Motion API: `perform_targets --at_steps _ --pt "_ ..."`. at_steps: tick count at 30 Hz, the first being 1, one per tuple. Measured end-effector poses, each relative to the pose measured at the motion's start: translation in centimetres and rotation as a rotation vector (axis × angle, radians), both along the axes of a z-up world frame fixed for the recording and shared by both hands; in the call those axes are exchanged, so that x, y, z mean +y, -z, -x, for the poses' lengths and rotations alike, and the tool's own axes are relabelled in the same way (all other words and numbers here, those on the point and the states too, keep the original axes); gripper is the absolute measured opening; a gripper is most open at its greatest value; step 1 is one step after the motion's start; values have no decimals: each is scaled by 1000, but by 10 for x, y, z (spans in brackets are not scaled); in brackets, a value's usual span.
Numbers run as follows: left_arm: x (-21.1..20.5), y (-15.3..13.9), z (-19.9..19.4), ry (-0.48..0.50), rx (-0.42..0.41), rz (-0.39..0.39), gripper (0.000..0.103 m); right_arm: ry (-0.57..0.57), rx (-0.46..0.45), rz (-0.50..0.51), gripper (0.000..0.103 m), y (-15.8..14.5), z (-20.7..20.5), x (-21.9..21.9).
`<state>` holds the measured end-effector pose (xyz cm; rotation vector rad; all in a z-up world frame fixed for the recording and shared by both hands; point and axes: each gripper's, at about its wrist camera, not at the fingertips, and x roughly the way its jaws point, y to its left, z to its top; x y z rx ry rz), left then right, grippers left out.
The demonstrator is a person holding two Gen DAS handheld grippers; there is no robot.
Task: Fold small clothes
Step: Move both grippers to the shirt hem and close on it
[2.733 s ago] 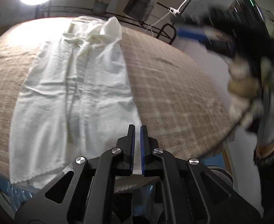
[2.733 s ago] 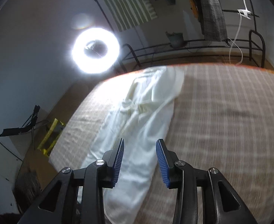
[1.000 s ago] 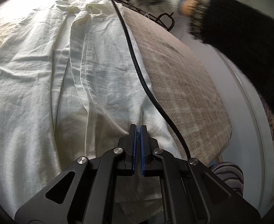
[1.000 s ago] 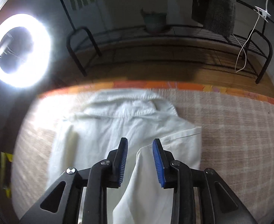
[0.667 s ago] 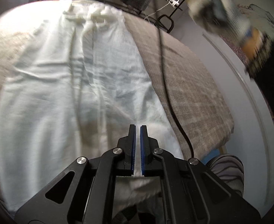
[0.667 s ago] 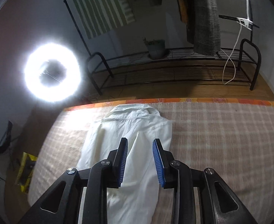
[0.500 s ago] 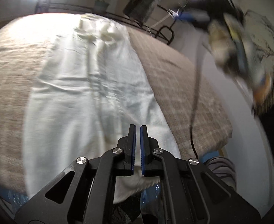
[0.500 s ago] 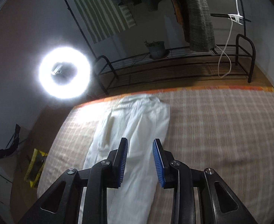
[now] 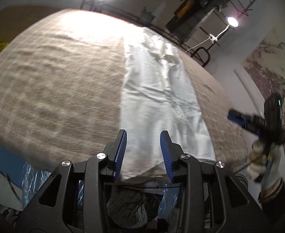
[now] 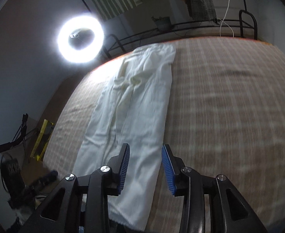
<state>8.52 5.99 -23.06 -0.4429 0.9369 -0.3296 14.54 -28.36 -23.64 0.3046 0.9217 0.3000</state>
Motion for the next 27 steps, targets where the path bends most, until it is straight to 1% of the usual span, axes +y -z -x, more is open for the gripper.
perform_targets --at_steps 3,5,8,11,12,14,18,21,22,23,24,25,26,27 --pt "14 11 -10 -6 72 41 38 -1 30 -40 39 15 15 1" --pt "18 16 -14 -9 107 46 40 -2 45 -62 40 24 24 2" --pt "15 29 -19 -13 143 44 40 -11 60 -79 46 37 34 4" --pt "11 41 -21 9 189 99 40 -25 90 -92 47 52 40 7" --pt "9 43 -20 19 197 107 40 -30 102 -96 47 57 42 7" --pt "2 45 -17 42 204 98 40 -38 120 -114 46 65 43 6" --pt "-9 53 -12 90 229 94 40 -51 159 -208 45 81 47 -3" --pt "-9 52 -11 89 220 102 40 -62 183 -271 40 92 52 -8" --pt "-8 53 -12 86 224 115 37 -69 191 -286 38 96 53 -8" --pt "-7 55 -13 83 232 126 25 -79 201 -298 36 101 54 -7" --pt "-7 57 -14 76 240 132 16 -91 209 -308 30 105 55 -5" --pt "-7 58 -15 73 243 137 15 -96 204 -315 20 107 56 -3" --pt "-7 57 -15 71 240 141 9 -100 204 -319 14 108 56 -2" --pt "-8 55 -14 73 233 144 7 -104 211 -327 9 109 56 0"
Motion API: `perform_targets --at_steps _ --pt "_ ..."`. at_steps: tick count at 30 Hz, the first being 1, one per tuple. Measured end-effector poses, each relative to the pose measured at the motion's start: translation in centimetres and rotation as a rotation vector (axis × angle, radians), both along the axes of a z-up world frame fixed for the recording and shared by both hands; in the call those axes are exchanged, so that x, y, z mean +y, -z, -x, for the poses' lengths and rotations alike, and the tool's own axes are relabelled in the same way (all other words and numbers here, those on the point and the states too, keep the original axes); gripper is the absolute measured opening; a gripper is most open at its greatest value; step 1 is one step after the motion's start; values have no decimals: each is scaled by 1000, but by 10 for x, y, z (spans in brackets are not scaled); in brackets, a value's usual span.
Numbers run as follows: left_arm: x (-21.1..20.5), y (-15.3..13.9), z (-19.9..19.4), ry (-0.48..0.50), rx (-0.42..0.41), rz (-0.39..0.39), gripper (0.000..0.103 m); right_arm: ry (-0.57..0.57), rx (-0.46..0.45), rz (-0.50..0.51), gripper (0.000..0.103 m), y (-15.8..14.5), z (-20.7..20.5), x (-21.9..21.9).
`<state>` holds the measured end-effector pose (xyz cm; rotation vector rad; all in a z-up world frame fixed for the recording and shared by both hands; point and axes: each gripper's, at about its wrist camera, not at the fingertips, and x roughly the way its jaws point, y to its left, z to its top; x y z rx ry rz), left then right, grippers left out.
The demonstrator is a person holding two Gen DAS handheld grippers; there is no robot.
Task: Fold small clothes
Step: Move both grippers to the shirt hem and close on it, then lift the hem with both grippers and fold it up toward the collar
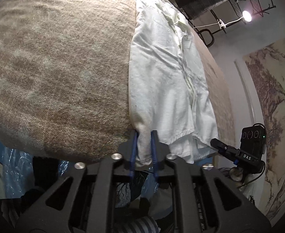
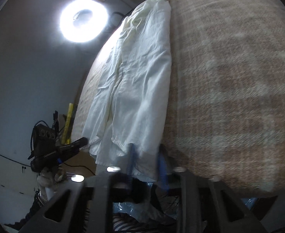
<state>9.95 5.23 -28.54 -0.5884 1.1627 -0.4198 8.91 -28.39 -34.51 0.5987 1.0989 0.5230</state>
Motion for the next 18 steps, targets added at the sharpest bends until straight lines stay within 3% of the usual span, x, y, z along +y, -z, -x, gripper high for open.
perform_targets --at_steps 6,10,14,16,17,18 --pt "0 -25 10 -1 -81 5 5 1 -60 -38 3 -29 10 -3" --pt "-6 -3 5 7 -17 -38 5 -14 -58 10 3 -28 8 -1" --pt "-3 -5 5 11 -21 -21 5 -13 -23 26 5 -15 8 6" --pt "-2 -5 4 4 -19 -18 6 -22 -23 19 14 -15 10 6" --pt "-1 -3 3 1 -7 -14 15 -23 -19 14 23 -14 10 5" --pt "-1 0 3 2 10 0 24 -20 -9 11 40 -13 9 4"
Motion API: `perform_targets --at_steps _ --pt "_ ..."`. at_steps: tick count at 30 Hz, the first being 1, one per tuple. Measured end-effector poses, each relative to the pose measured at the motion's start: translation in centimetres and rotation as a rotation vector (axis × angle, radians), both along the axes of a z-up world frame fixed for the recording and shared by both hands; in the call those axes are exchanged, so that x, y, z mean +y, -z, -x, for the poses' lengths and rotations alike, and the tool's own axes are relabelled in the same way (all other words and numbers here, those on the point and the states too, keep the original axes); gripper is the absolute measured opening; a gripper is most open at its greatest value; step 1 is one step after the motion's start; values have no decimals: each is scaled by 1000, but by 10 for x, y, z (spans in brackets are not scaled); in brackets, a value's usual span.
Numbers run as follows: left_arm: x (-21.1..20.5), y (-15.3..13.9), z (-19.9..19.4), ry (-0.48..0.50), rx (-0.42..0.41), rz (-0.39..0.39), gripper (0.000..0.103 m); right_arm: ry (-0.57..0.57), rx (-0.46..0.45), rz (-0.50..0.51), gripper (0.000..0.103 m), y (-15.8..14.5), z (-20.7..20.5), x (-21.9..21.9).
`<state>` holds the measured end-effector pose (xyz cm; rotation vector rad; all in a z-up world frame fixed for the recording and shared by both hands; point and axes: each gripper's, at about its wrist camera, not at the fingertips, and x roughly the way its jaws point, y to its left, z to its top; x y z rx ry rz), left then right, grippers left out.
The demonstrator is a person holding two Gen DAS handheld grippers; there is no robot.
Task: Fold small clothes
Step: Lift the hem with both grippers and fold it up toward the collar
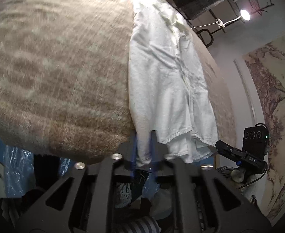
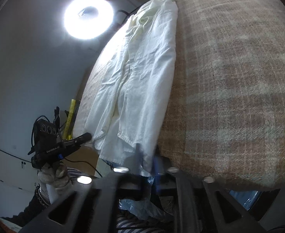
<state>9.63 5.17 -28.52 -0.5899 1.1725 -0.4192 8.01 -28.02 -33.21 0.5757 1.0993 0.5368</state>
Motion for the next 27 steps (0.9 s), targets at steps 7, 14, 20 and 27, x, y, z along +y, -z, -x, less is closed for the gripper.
perform_targets --at_steps 7,14,20,27 --pt "-19 -6 6 77 -37 -58 10 -72 21 -27 12 10 -1 15" --pt "-17 -21 -1 64 -43 2 6 -75 -30 -33 0 1 -7 24" --pt "-19 -42 -17 82 -76 31 6 -69 -86 -64 0 -22 -18 24" --pt "-18 -70 -59 77 -129 36 5 -38 -154 -82 0 -56 -52 16"
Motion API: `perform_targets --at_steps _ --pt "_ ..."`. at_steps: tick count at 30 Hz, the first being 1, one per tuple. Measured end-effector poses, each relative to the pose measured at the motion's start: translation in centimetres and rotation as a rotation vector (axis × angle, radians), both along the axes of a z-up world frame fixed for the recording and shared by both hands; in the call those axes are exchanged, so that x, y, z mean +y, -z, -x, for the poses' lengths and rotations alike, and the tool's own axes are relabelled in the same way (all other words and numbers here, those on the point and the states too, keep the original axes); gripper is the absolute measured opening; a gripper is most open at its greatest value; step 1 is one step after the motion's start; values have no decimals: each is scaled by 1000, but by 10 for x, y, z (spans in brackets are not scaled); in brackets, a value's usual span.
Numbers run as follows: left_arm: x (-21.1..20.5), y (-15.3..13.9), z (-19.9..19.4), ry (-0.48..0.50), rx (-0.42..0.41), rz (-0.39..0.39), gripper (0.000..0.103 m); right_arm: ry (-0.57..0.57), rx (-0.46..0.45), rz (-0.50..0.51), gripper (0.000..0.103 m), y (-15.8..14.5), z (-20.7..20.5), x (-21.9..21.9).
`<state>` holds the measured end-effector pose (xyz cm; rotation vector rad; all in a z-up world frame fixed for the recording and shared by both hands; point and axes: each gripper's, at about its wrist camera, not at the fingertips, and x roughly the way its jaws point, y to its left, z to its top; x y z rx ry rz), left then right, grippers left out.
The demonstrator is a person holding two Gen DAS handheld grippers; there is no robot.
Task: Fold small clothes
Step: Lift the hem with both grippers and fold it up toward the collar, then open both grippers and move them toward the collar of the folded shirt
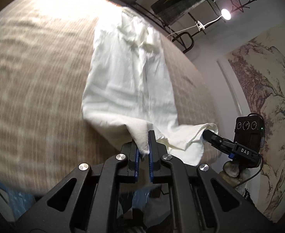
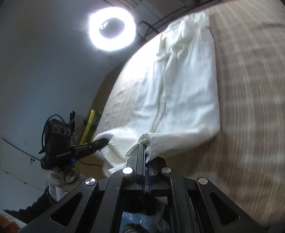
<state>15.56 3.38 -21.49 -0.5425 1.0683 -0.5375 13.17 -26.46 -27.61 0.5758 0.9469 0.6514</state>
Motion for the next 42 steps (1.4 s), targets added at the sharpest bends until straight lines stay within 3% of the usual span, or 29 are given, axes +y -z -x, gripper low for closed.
perform_targets --at_steps 10,17,25,27,30,33,36,42 --pt "-4 -7 -97 -58 -10 -1 5 114 -43 -8 0 -29 -84 -16" --pt "-3 20 -151 -110 42 -45 5 153 -15 13 0 -11 -134 -15" --pt "-15 33 -172 -118 51 -102 6 192 40 6 0 13 -162 -27" --pt "-18 33 -177 -115 59 -104 18 191 51 6 6 18 -166 -27" --pt "-17 25 -178 -121 24 -105 43 169 61 -16 45 21 -171 -29" --pt "-4 10 -175 -141 -25 -94 47 173 15 -25 46 9 -165 -37" --pt "12 4 -165 -148 -47 -94 47 196 -14 40 46 -4 -152 -46" --pt "21 35 -142 -116 13 -131 47 142 23 132 46 6 -125 -47"
